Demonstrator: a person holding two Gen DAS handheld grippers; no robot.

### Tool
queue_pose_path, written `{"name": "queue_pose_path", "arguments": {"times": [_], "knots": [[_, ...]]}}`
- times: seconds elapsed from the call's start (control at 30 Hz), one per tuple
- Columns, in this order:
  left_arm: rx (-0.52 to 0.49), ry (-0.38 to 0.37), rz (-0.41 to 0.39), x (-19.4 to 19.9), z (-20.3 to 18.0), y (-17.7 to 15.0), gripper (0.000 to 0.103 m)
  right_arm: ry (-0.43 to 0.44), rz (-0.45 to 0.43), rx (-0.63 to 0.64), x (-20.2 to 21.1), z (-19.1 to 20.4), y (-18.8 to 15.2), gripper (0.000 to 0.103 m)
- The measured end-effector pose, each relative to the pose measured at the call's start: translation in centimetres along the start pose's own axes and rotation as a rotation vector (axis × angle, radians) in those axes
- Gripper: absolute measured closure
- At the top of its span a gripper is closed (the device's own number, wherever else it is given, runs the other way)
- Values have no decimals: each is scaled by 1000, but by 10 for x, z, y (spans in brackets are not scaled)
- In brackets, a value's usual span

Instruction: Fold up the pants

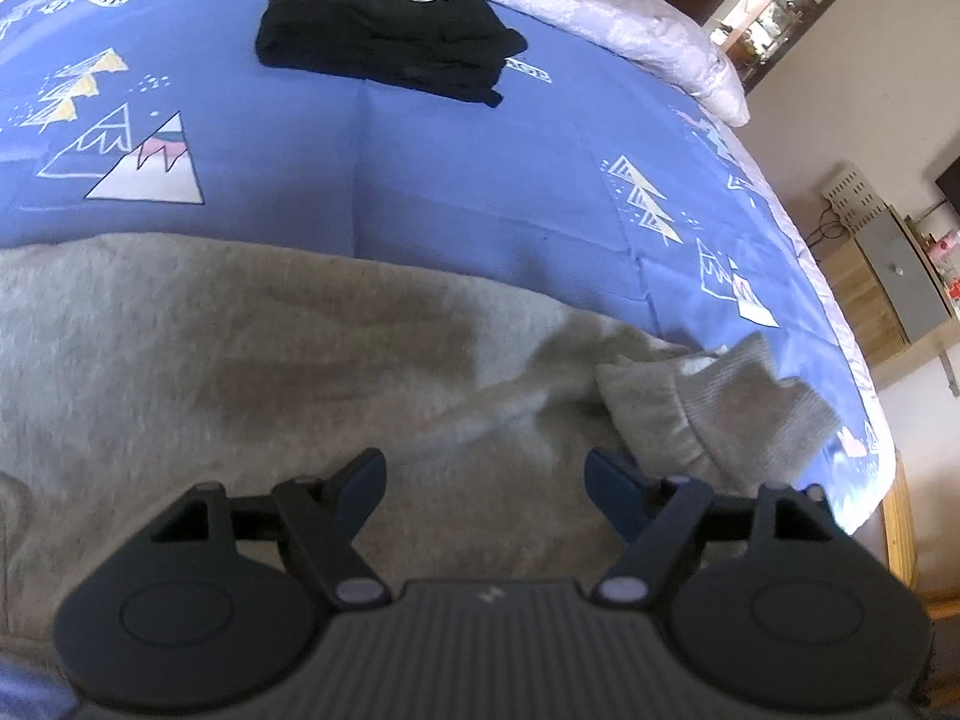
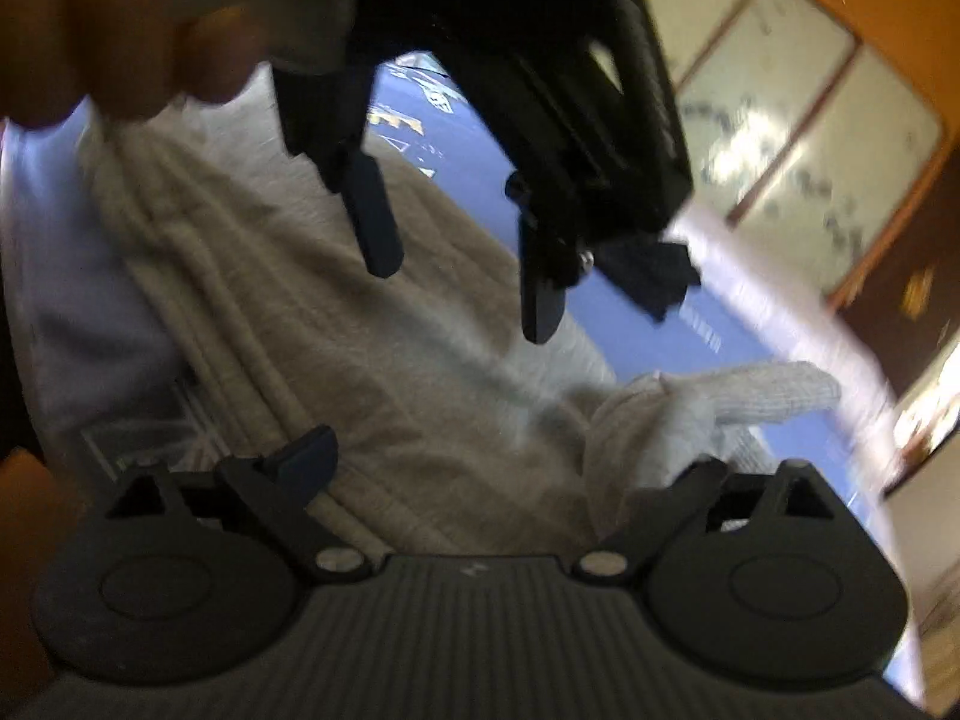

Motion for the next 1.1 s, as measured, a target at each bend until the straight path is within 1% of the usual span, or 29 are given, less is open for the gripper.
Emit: {"name": "queue_pose_path", "arguments": {"times": [0.07, 0.13, 0.17, 0.2, 0.27, 0.3, 0.37, 0.43, 0.47, 0.53, 0.6, 0.63, 0.73, 0.8, 0.87, 0.97, 1.03, 1.07, 1.1], "knots": [[5, -5, 5, 1, 1, 0, 28, -5, 3, 36, 0, -1, 0, 2], [1, -12, 3, 2, -2, 1, 27, -1, 9, 108, 2, -2, 0, 2], [-5, -15, -1, 3, -3, 1, 26, -10, 16, 163, 3, -2, 0, 1], [-11, -16, -6, 5, -4, 2, 26, -33, 21, 224, 5, 1, -1, 0], [-18, -14, -17, 7, -5, 5, 25, -112, 24, 415, 7, 12, -1, 0], [-14, -13, -21, 8, -5, 6, 25, -127, 21, 533, 7, 19, -5, 0], [0, -12, -24, 10, -2, 7, 25, -130, -2, 660, 11, 25, -9, 0], [12, -7, -24, 12, 2, 7, 25, -120, 8, 706, 11, 22, -10, 0], [21, -7, -25, 13, 4, 6, 25, -122, 18, 704, 10, 18, -11, 0], [44, -18, -27, 15, 9, 7, 25, -153, 48, 693, 8, 15, -12, 0], [66, -25, -31, 17, 13, 7, 25, -174, 76, 642, 5, 2, -14, 0], [75, -27, -32, 17, 15, 8, 25, -178, 84, 621, 5, 2, -13, 0], [99, -41, -33, 18, 18, 9, 23, -189, 83, 573, 8, -4, -14, 0], [110, -43, -33, 18, 20, 8, 22, -176, 66, 530, 11, -6, -12, 0], [117, -42, -26, 17, 23, 7, 20, -155, 63, 437, 20, -8, -11, 0], [134, -49, 7, 11, 26, 4, 17, -98, 81, 204, 26, -27, -15, 0], [143, -45, 34, 3, 28, 2, 17, -31, 98, 0, 30, -43, -23, 0], [141, -42, 45, -1, 27, 1, 24, 6, 102, -115, 35, -58, -29, 0], [135, -35, 53, -6, 26, 0, 31, 51, 105, -263, 41, -77, -36, 0]]}}
Point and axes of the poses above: each gripper's, at about its wrist camera, not at the fingertips, and x roughly against the way its jaws point, z to its left, y to its top, the point moved 5 cm from there along -x, roughly the way its jaws point, and after that the axes turned 4 degrees about -y, right-handed, at the moved point
